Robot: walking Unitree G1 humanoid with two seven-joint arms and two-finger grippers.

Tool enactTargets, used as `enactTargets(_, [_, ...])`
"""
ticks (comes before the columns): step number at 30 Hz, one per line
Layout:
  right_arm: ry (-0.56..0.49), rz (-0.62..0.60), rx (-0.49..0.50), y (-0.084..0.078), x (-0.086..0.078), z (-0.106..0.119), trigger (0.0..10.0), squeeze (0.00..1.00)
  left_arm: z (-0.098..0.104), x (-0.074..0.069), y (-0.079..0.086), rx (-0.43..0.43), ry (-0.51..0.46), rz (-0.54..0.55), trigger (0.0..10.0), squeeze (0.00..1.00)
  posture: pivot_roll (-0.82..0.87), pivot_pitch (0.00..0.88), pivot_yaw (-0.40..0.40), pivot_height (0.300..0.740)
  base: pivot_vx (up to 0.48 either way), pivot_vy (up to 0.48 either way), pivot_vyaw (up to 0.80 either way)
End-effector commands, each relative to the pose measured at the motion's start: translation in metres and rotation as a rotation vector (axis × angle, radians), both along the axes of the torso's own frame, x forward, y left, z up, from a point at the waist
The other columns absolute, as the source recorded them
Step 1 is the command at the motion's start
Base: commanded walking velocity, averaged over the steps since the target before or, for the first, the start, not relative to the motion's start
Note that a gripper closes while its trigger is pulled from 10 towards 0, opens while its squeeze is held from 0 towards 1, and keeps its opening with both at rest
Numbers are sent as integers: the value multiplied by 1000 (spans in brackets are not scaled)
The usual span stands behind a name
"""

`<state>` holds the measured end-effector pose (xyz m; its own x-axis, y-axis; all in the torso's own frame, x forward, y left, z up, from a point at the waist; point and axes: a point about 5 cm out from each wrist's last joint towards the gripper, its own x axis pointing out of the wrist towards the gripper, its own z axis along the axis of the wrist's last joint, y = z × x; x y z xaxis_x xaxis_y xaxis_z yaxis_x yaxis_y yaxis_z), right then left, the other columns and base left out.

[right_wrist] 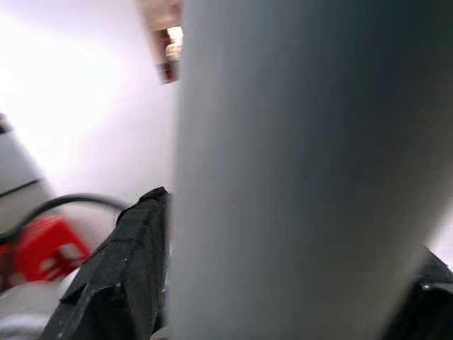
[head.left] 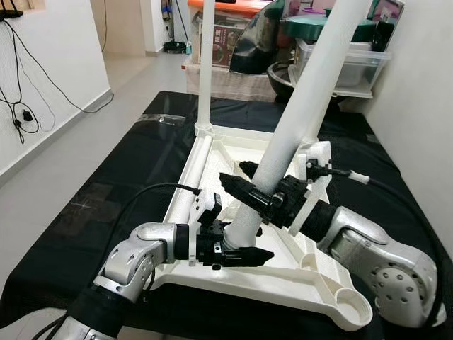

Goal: Building children table

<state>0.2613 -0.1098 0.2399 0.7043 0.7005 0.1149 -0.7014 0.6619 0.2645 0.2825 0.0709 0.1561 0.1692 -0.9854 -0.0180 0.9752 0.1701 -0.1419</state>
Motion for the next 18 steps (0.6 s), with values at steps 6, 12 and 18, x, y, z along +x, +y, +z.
enactTargets(6, [61,-69,38,7,2,-9,10000,0,-4,10,-5,62,-58,96,10000,0,99,0,-97,740,0,0,0])
enactTargets(12, [130,-63,147,24,1,-14,10000,0,-9,9,-9,102,-91,89,10000,0,105,0,-93,740,0,0,0])
enactTargets(18, [160,-54,255,37,5,-10,4235,0,-16,9,-10,137,-107,70,10000,0,96,0,-87,740,0,0,0])
